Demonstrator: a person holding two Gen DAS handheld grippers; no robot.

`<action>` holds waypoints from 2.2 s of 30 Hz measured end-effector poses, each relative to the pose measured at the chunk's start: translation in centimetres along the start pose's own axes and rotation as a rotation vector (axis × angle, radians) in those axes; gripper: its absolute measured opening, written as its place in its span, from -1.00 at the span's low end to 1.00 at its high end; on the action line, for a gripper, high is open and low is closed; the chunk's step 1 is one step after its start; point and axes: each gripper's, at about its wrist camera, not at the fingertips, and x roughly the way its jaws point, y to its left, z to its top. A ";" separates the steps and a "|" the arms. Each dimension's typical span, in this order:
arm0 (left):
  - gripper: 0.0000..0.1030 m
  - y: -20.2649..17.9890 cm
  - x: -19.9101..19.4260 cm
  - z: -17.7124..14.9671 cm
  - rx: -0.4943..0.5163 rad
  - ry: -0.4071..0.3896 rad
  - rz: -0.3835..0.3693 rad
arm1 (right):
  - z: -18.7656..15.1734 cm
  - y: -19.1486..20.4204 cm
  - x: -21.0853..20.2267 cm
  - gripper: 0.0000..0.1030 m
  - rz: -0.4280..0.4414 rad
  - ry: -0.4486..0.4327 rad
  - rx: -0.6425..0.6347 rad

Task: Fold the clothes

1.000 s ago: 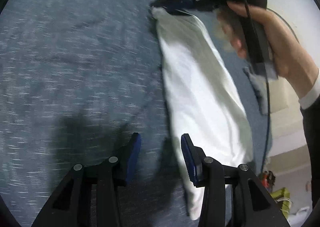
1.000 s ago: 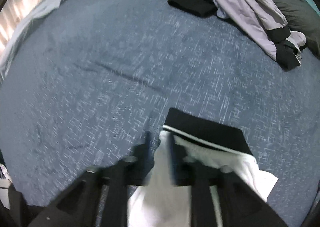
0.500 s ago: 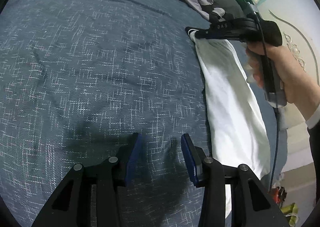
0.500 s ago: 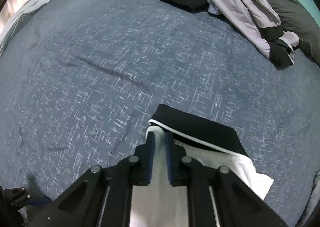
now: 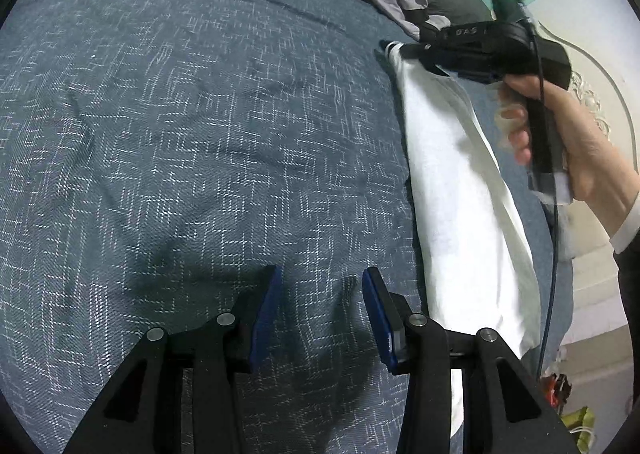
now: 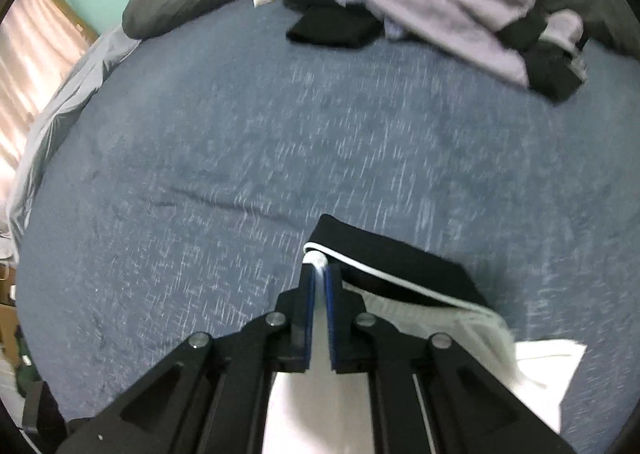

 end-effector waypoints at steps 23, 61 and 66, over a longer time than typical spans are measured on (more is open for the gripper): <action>-0.07 -4.4 1.2 0.4 0.056 0.038 -0.025 | -0.9 -5.8 -5.3 -0.34 -0.066 -0.033 0.029; -0.06 -6.8 5.7 1.8 0.061 0.099 -0.114 | -4.5 -11.6 -7.3 -0.41 -0.031 -0.071 0.029; -0.09 -7.3 6.9 1.5 0.073 0.125 -0.123 | -5.4 -12.6 -6.5 -0.41 -0.061 -0.064 0.024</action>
